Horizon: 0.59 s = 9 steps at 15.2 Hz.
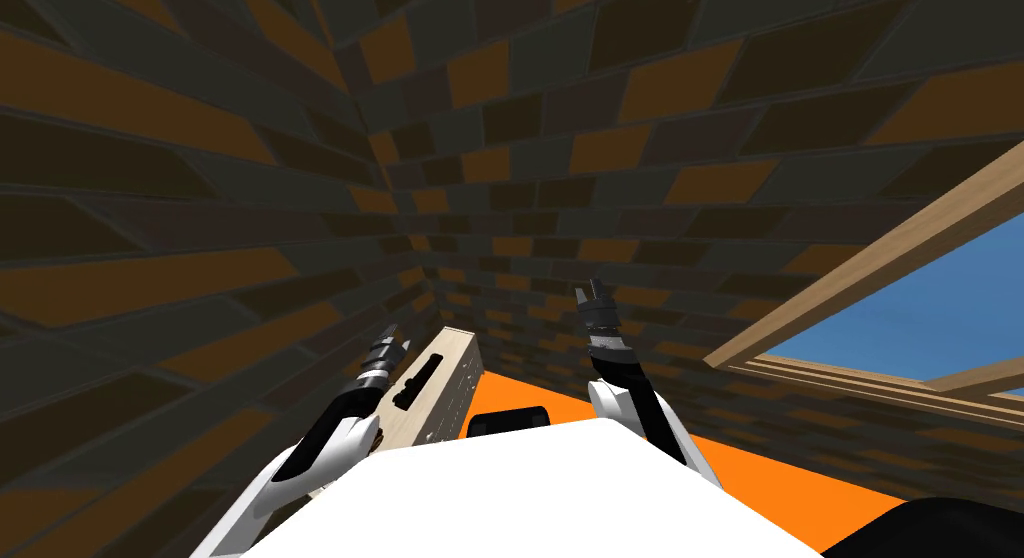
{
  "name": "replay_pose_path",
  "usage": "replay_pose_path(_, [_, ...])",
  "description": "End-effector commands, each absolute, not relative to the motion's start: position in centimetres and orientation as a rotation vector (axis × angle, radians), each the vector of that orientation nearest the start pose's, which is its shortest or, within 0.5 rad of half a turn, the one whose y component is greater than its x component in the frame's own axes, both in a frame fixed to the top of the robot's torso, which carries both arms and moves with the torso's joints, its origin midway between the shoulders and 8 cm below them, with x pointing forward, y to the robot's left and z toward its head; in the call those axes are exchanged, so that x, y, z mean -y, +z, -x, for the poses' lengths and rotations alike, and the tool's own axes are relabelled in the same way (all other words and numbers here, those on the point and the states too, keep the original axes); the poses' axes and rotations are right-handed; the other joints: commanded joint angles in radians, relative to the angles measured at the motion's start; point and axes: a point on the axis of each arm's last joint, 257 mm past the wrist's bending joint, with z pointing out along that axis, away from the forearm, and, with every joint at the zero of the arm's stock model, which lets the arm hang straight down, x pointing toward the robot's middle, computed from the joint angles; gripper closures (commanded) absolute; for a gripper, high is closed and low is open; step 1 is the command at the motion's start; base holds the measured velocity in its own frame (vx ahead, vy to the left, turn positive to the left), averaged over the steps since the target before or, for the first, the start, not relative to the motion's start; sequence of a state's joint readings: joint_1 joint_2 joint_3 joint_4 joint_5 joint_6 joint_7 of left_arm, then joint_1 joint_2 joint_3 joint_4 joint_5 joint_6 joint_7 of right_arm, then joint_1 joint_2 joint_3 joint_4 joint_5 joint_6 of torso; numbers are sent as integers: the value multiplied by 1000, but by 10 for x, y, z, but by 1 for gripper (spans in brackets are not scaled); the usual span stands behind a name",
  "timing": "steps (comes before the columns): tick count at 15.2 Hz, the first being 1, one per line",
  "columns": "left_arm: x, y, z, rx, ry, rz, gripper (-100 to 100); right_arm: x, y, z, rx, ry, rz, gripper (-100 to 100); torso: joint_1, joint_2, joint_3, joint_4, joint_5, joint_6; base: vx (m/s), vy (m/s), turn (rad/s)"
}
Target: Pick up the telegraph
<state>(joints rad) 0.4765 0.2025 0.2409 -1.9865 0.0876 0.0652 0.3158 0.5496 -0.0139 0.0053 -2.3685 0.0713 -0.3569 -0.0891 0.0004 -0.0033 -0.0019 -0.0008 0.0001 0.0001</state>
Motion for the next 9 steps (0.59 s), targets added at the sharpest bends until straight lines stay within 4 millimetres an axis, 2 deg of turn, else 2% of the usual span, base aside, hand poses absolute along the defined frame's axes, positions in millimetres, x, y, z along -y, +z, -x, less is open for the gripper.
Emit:
replay_pose_path(1, [-442, -220, -387, -962, -1004, 1470, -100, 276, 20, -348, -705, 1298, -725, 0, 0, 0, 0, 0, 0, 0, 31, 6, -32])
replay_pose_path(2, [-456, -233, -382, -948, -978, 1525, -100, 276, 20, -348, -705, 1298, -725, 0, 0, 0, 0, 0, 0, 0, 42, 5, -75])
replay_pose_path(4, [-457, -239, -381, -957, -963, 1547, -100, 276, 20, -348, -705, 1298, -725, 0, 0, 0, 0, 0, 0, 0, 41, 5, -58])
replay_pose_path(5, [-471, -253, -374, -940, -933, 1608, -100, 276, 20, -348, -705, 1298, -725, 0, 0, 0, 0, 0, 0, 0, 38, 8, -94])
replay_pose_path(7, [-472, -259, -373, -947, -921, 1627, -100, 276, 20, -348, -705, 1298, -725, 0, 0, 0, 0, 0, 0, 0, 39, 8, -56])
replay_pose_path(8, [-485, -272, -365, -927, -891, 1687, -100, 276, 20, -348, -705, 1298, -725, 0, 0, 0, 0, 0, 0, 0, 44, 10, -88])
replay_pose_path(9, [-485, -276, -364, -932, -881, 1701, -100, 276, 20, -348, -705, 1298, -725, 0, 0, 0, 0, 0, 0, 0, 46, 15, -95])
